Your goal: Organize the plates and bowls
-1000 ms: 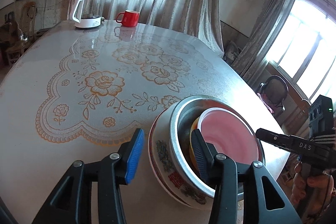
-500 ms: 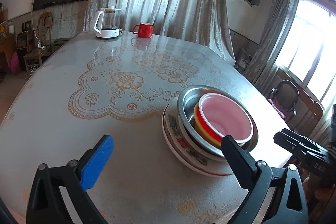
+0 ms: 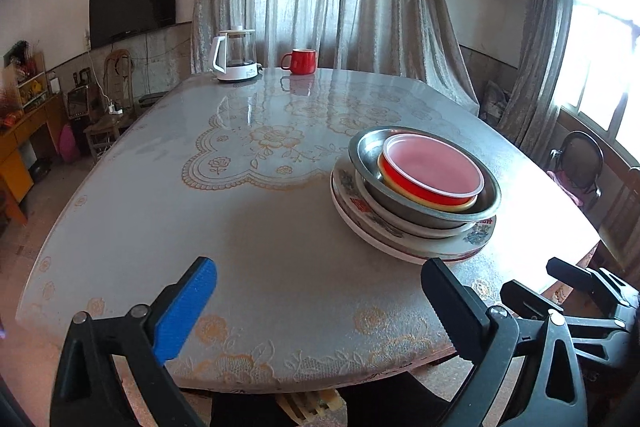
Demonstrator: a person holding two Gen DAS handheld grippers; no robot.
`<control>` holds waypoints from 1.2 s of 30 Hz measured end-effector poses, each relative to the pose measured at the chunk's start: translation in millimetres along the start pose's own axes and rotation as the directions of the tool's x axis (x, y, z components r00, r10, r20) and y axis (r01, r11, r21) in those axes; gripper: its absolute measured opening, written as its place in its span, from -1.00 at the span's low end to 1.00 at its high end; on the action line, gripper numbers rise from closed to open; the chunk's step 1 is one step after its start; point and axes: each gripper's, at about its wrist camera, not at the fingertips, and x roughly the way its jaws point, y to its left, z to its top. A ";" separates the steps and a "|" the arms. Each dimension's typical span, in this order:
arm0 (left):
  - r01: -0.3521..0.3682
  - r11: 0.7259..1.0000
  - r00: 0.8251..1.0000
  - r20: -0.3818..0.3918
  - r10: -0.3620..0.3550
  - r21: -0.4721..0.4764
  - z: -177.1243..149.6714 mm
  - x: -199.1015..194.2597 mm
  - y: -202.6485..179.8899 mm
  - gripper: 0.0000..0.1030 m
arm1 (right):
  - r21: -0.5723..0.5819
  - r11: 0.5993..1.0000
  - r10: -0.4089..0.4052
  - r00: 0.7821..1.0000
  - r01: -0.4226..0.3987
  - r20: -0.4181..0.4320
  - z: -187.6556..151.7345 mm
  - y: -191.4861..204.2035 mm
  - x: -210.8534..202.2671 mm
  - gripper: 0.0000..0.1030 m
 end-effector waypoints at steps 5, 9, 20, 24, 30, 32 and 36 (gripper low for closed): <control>-0.069 0.997 0.997 0.030 0.069 0.016 -4.3 -9.7 -2.0 1.00 | 0.003 0.999 -0.037 0.999 0.037 0.000 -5.0 6.5 -0.7 0.68; -0.060 0.998 0.998 0.017 0.060 0.004 -6.3 -9.3 -2.1 1.00 | -0.015 0.999 -0.051 0.999 0.051 0.018 -7.2 14.6 -4.4 0.68; -0.077 0.997 0.997 -0.028 0.077 0.002 -13.8 -1.0 -1.2 1.00 | -0.041 0.994 -0.100 0.993 0.103 0.060 -7.9 23.1 -13.7 0.68; -0.068 0.997 0.997 -0.028 0.069 0.020 -15.5 -1.9 -6.2 1.00 | -0.035 0.994 -0.099 0.994 0.101 0.050 -8.6 21.5 -12.0 0.68; -0.069 0.997 0.997 -0.024 0.070 0.025 -16.5 -4.5 -8.1 1.00 | -0.020 0.995 -0.098 0.995 0.099 0.037 -10.1 18.6 -10.8 0.68; -0.068 0.997 0.997 -0.030 0.068 0.023 -16.9 -3.4 -7.6 1.00 | -0.017 0.995 -0.099 0.994 0.100 0.036 -10.9 18.0 -11.7 0.68; -0.068 0.998 0.997 -0.038 0.069 0.017 -17.0 -1.2 -5.5 1.00 | -0.016 0.995 -0.102 0.994 0.102 0.035 -10.7 18.1 -11.8 0.68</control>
